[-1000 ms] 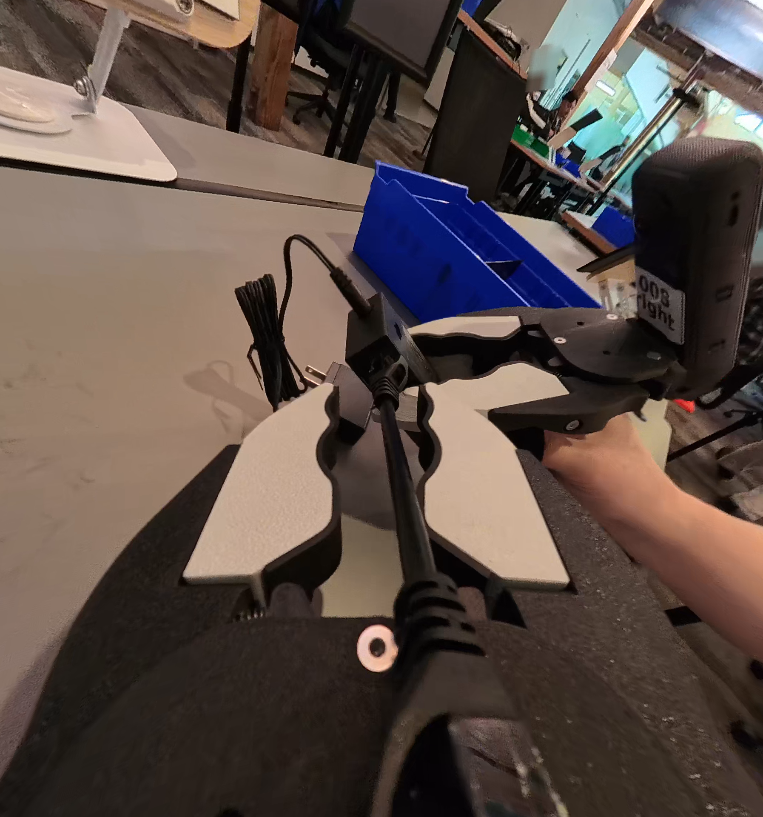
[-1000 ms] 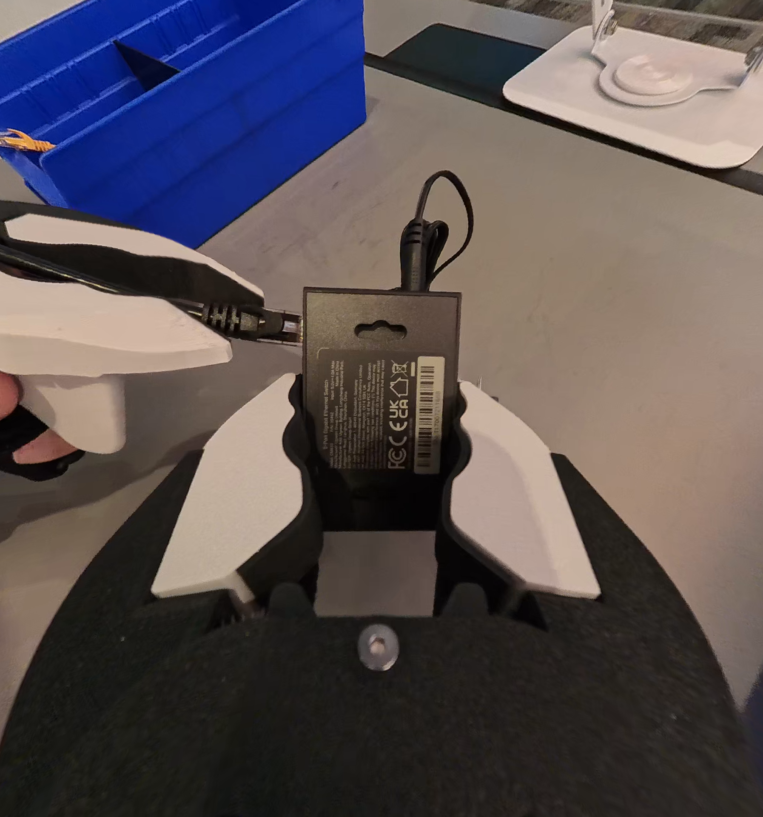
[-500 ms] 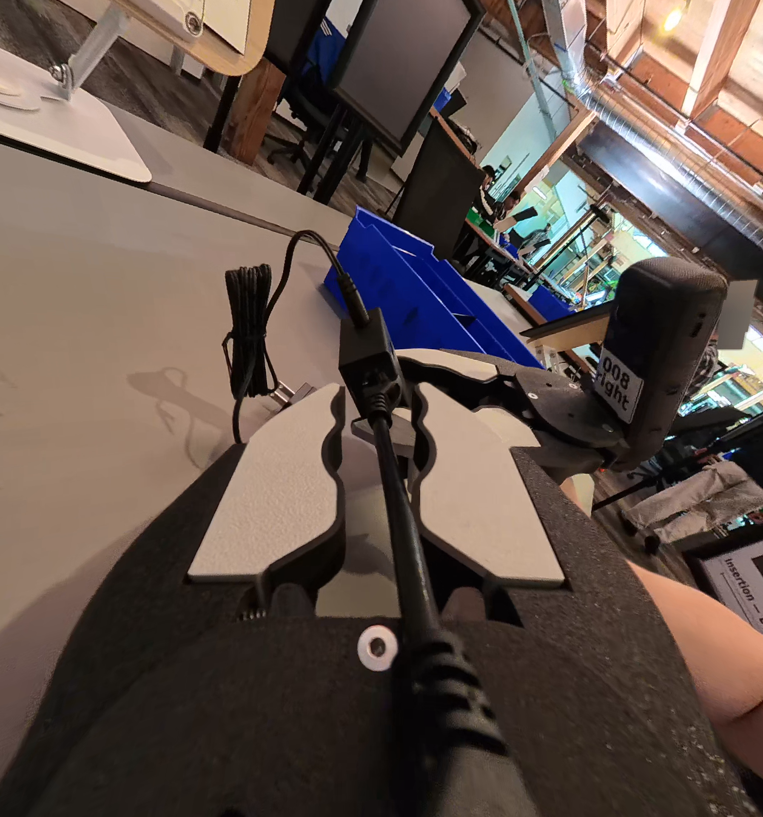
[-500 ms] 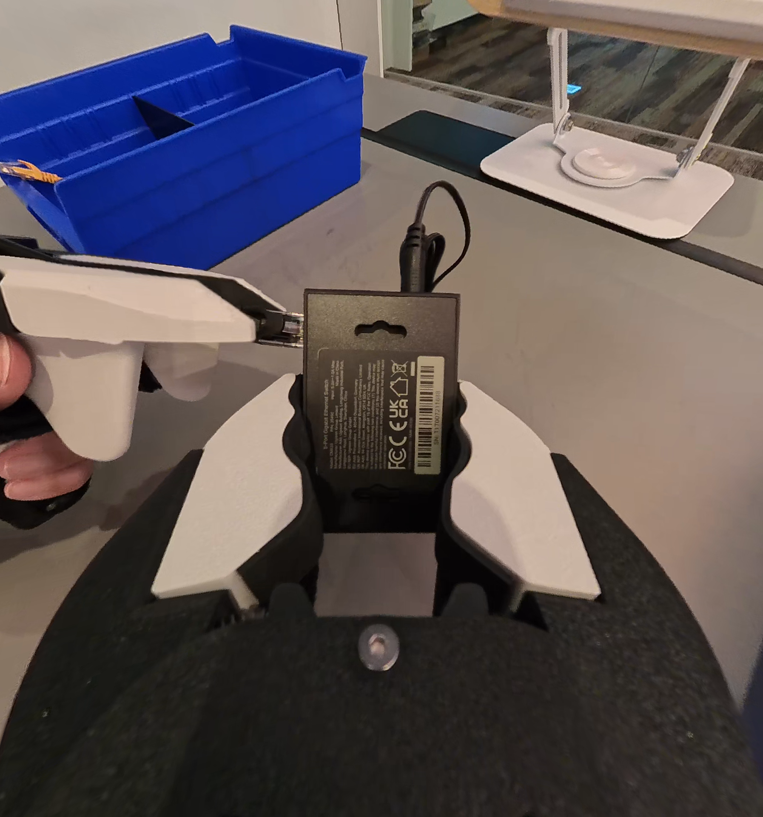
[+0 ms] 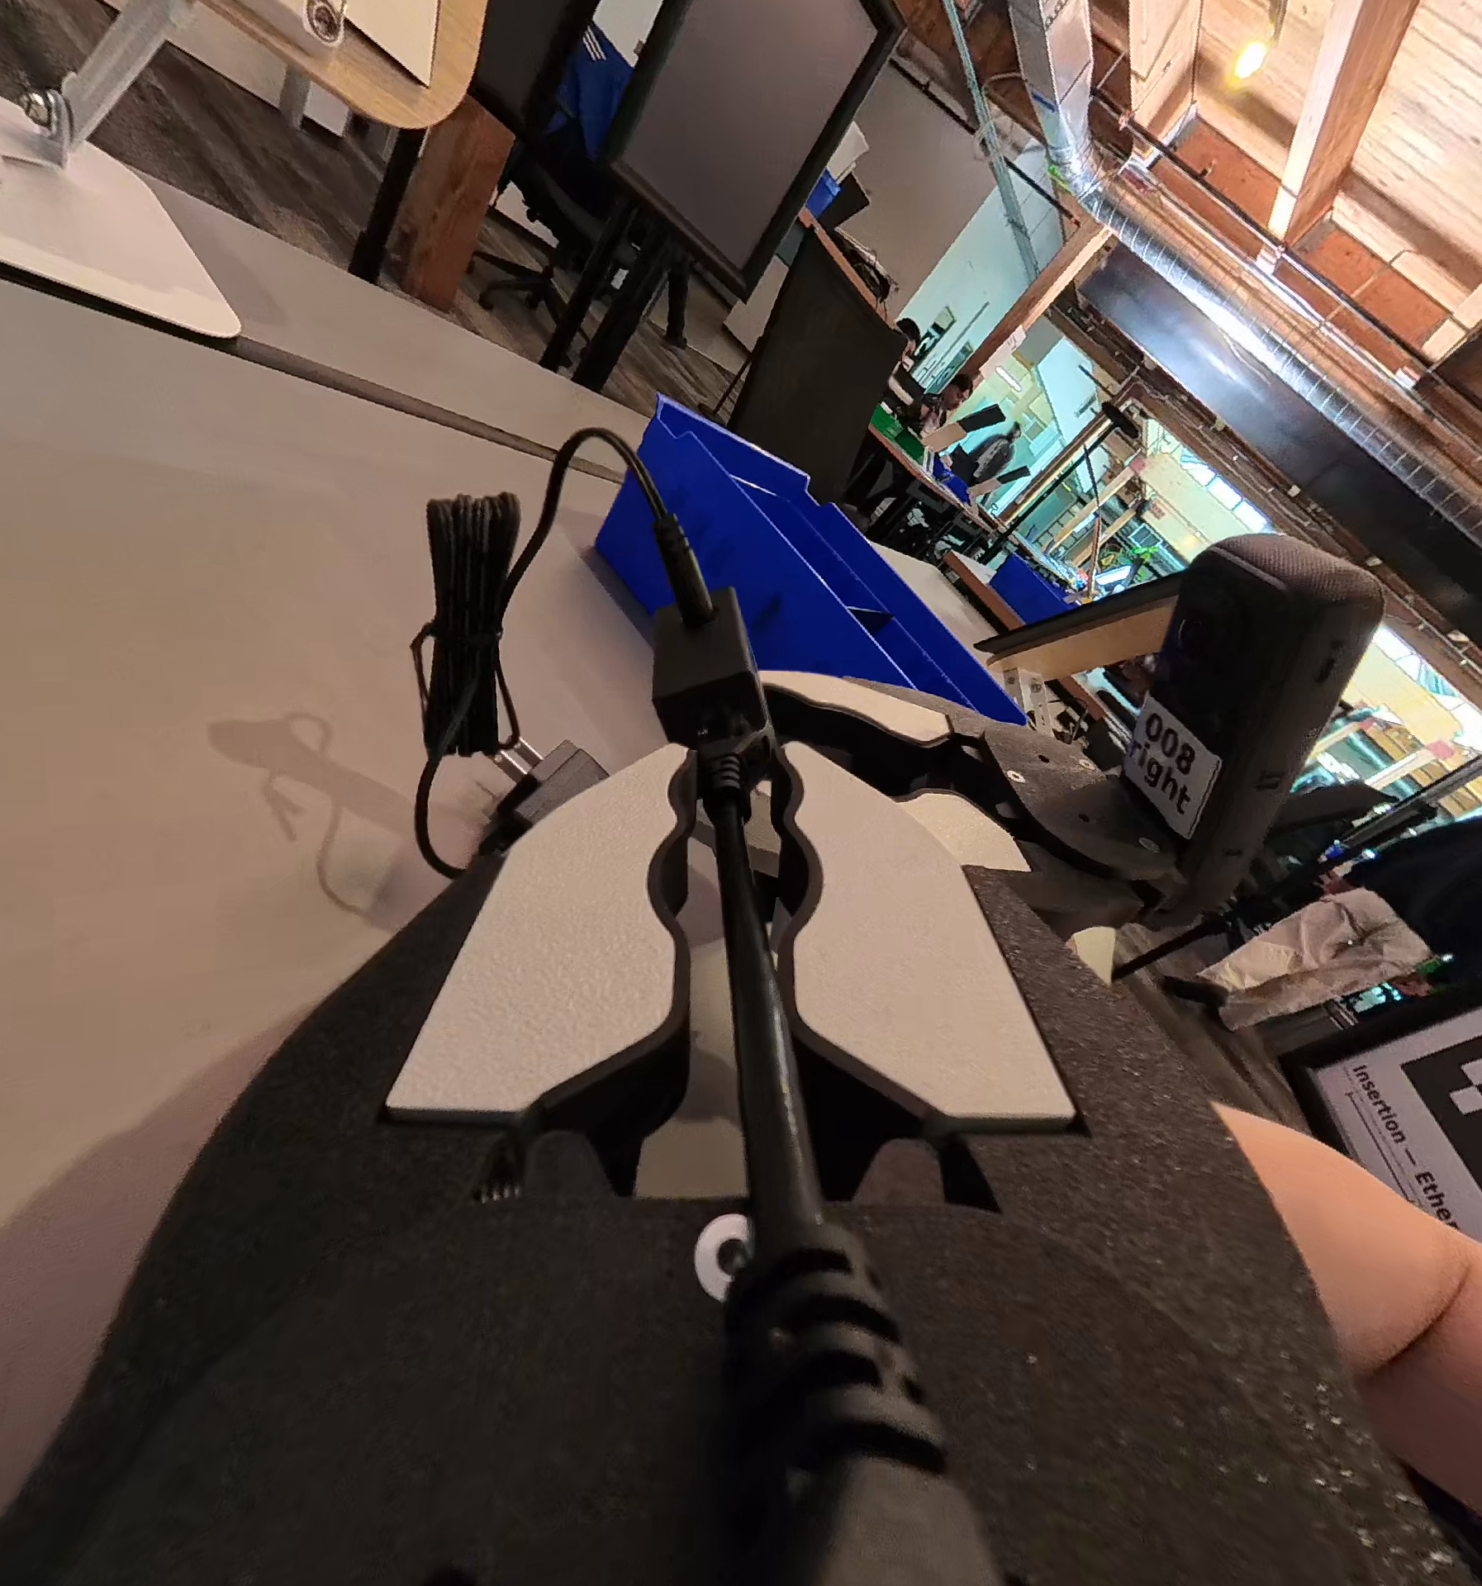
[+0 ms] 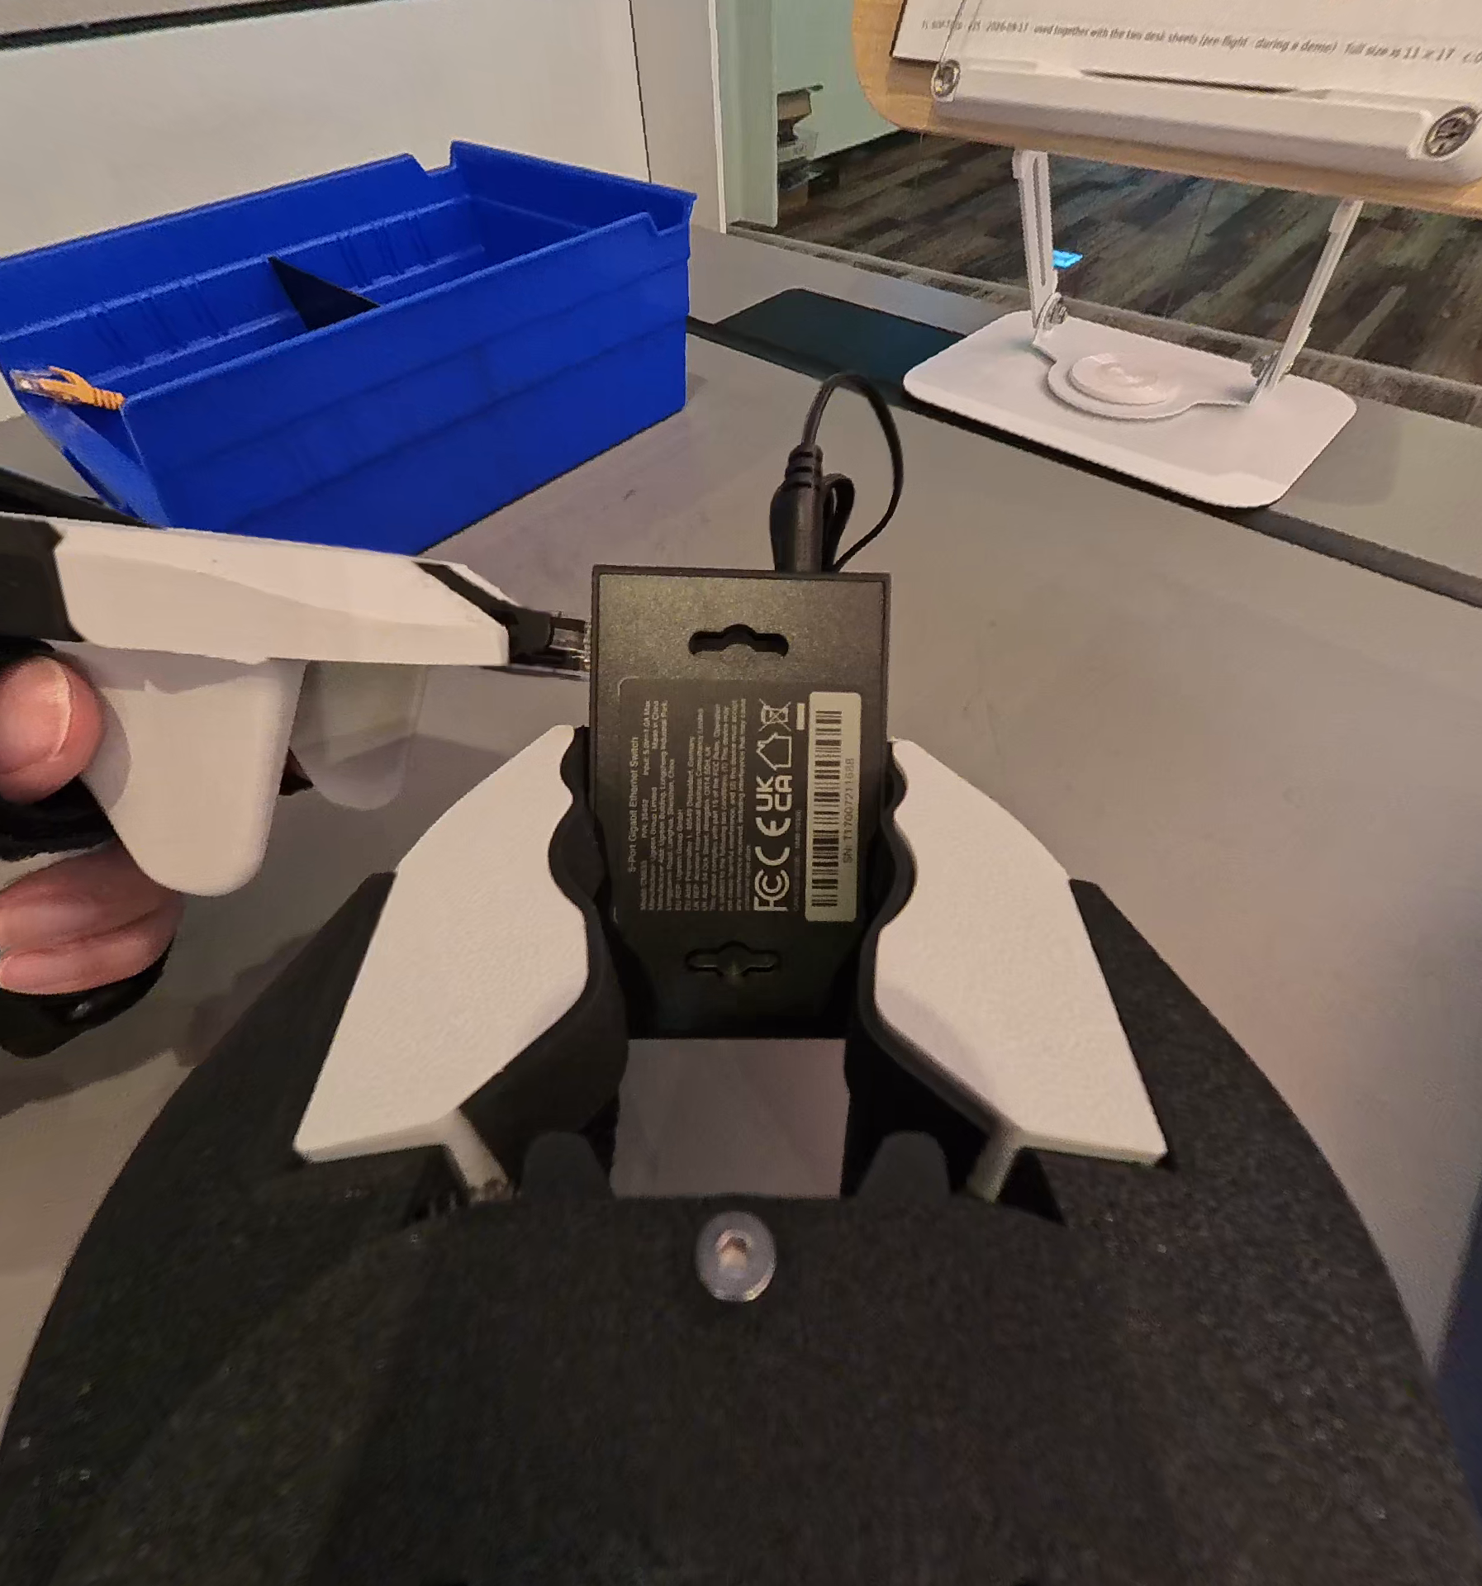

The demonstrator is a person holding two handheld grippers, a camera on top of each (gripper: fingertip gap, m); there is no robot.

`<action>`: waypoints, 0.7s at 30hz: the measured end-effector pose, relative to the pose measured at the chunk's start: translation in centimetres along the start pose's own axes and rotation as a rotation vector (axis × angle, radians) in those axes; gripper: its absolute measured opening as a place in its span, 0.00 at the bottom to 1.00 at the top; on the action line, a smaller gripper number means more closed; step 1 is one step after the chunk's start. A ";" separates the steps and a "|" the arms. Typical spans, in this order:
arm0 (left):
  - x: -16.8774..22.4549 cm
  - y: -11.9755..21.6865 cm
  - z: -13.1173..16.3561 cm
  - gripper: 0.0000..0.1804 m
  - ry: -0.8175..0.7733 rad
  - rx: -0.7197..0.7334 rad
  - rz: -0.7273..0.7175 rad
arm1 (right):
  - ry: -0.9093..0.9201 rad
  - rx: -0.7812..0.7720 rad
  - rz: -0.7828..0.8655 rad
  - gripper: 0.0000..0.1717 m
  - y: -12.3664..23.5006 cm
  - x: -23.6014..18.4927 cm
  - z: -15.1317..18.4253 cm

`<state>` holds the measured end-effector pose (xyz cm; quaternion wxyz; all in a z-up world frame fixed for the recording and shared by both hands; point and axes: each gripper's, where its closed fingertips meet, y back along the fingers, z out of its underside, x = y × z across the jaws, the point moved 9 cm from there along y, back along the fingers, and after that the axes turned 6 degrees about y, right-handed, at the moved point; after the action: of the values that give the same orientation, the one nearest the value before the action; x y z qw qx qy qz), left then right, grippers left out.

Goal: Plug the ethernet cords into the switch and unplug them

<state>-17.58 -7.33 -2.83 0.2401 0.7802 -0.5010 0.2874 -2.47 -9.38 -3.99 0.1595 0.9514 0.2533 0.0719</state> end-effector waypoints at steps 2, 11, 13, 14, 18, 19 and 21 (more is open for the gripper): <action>0.0 0.0 0.0 0.08 0.008 -0.003 0.005 | 0.000 0.007 -0.003 0.36 0.0 0.0 0.0; 0.4 0.0 0.1 0.07 -0.029 0.029 0.041 | 0.022 0.078 0.011 0.36 0.4 -0.1 0.0; 0.5 0.0 0.2 0.07 -0.019 0.040 0.047 | 0.050 0.084 0.038 0.36 0.6 -0.1 -0.1; 0.5 0.0 0.2 0.07 -0.014 0.044 0.052 | 0.064 0.092 0.054 0.36 0.7 -0.2 -0.2; 0.6 -0.1 0.3 0.08 0.004 0.071 0.065 | 0.068 0.113 0.075 0.36 0.8 -0.3 -0.1; 0.6 -0.1 0.3 0.08 0.009 0.069 0.066 | 0.066 0.115 0.083 0.36 0.8 -0.4 -0.1; 0.4 -0.2 0.4 0.07 0.020 0.071 0.075 | 0.056 0.126 0.091 0.36 0.8 -0.4 0.2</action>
<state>-17.20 -7.79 -2.81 0.2066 0.7661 -0.5169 0.3214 -2.44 -10.29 -3.91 0.0887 0.9677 0.2184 0.0898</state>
